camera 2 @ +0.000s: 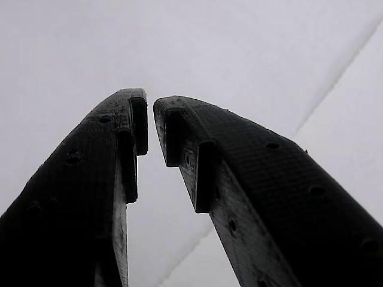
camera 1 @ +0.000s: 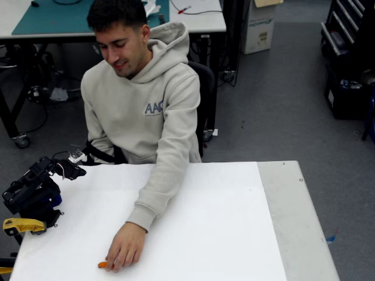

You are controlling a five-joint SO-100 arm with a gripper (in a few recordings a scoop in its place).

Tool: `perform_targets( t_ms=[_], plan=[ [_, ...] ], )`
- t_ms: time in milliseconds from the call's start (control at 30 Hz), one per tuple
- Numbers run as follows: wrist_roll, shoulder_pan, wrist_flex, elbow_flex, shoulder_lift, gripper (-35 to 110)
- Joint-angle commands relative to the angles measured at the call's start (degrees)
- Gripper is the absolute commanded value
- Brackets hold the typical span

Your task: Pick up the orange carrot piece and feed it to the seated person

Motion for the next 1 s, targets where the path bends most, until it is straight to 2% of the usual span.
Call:
perform_targets(
  t_ms=[0,967],
  plan=[
    [0.9,-1.1,-0.9,-0.5,0.5,-3],
    [0.9,-1.7,-0.9,-0.5,0.6,-3]
  ],
)
